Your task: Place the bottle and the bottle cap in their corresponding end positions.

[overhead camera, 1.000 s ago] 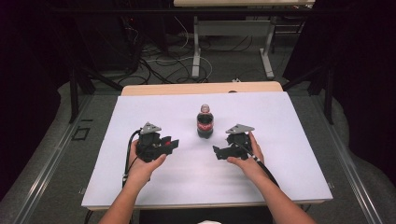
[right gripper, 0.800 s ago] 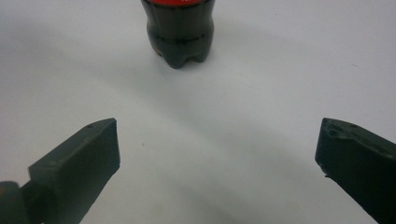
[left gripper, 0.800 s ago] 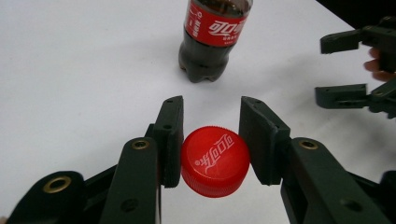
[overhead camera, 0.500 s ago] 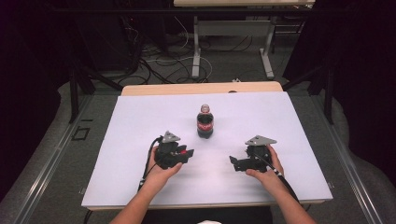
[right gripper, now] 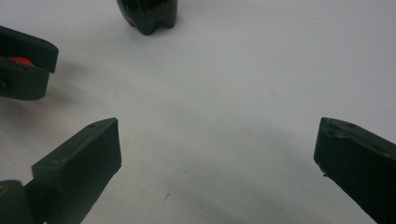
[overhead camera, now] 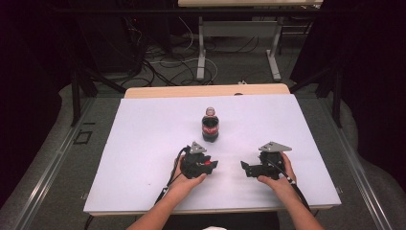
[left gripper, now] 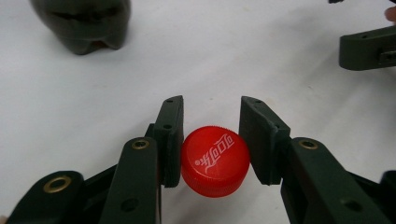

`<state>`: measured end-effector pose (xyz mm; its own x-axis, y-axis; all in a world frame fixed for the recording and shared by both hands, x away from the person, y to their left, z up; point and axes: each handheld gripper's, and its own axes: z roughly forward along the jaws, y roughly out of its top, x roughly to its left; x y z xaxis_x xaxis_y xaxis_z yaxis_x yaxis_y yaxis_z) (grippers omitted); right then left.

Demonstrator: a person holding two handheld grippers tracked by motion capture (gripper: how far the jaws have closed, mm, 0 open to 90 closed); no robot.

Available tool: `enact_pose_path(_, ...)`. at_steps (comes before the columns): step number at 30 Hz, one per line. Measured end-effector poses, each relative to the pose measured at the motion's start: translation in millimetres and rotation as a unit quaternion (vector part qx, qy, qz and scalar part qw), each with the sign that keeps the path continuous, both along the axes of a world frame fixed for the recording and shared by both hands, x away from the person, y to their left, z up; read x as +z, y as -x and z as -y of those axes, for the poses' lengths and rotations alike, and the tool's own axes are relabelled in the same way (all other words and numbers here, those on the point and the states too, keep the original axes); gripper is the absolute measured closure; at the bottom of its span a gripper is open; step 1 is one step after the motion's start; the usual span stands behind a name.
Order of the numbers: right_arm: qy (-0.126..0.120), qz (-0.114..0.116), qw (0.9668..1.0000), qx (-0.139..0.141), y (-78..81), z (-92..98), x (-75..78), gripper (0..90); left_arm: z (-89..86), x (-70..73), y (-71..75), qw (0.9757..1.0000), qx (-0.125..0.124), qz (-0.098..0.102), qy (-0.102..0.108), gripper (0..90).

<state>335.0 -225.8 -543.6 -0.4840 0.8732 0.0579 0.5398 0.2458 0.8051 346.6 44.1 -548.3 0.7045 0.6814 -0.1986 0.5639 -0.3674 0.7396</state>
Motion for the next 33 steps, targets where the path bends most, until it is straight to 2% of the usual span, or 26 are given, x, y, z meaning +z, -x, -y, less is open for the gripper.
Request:
enact_pose_path(2,-0.002,-0.001,1.0000,-0.002,0.4,0.2,-0.2,0.5,1.9,-2.4,1.3,1.0000,-0.006,-0.003,0.001,61.1)
enact_pose_path(3,-0.005,-0.002,1.0000,-0.002,0.8,-0.1,0.1,0.5,2.2,-2.7,1.5,0.9999,-0.010,-0.005,-0.007,61.1)
enact_pose_path(6,-0.007,-0.001,1.0000,-0.002,0.6,0.1,0.1,0.5,3.5,-6.1,0.0,0.9999,-0.011,0.001,-0.011,61.0)
enact_pose_path(10,-0.005,-0.002,1.0000,-0.002,-1.0,0.7,-2.2,0.5,6.0,-10.5,-3.9,0.9999,-0.008,-0.002,-0.013,61.0)
enact_pose_path(11,-0.006,-0.004,1.0000,-0.002,-1.3,1.3,-2.6,0.6,6.1,-11.3,-4.8,0.9998,-0.010,0.003,-0.018,60.9)
enact_pose_path(14,-0.010,-0.003,0.9999,-0.006,-1.8,2.8,-2.8,0.8,7.8,-13.8,-5.6,0.9998,-0.013,0.005,-0.011,60.8)
enact_pose_path(15,-0.014,-0.008,0.9998,-0.008,-1.3,2.7,-2.3,0.9,8.0,-13.8,-6.0,0.9997,-0.014,0.007,-0.018,60.7)
enact_pose_path(17,-0.012,-0.005,0.9999,-0.006,-2.1,4.3,-2.6,1.0,9.5,-15.6,-6.8,0.9998,-0.013,0.006,-0.012,59.7)
enact_pose_path(20,-0.016,-0.006,0.9998,-0.006,-2.6,4.8,-2.9,1.1,9.0,-15.4,-7.6,0.9997,-0.015,0.009,-0.016,55.3)
enact_pose_path(23,-0.018,-0.007,0.9998,-0.008,-2.5,4.8,-2.7,1.1,5.6,-12.3,-8.4,0.9999,-0.012,0.005,-0.006,48.0)
enact_pose_path(24,-0.018,-0.006,0.9998,-0.009,-2.6,5.1,-2.7,1.1,4.3,-10.7,-8.5,1.0000,-0.008,0.001,0.005,45.3)
enact_pose_path(26,-0.016,-0.006,0.9998,-0.009,-2.7,5.7,-2.6,1.1,-0.8,-5.6,-10.2,0.9998,-0.007,0.012,0.012,40.0)
enact_pose_path(30,-0.019,-0.007,0.9998,-0.010,-2.1,6.3,-1.6,1.1,-12.9,9.1,-11.7,0.9993,0.002,0.016,0.035,32.2)
enact_pose_path(33,-0.021,-0.007,0.9997,-0.012,-1.7,5.6,-1.2,1.2,-25.1,19.6,-13.0,0.9989,0.018,0.029,0.033,27.3)
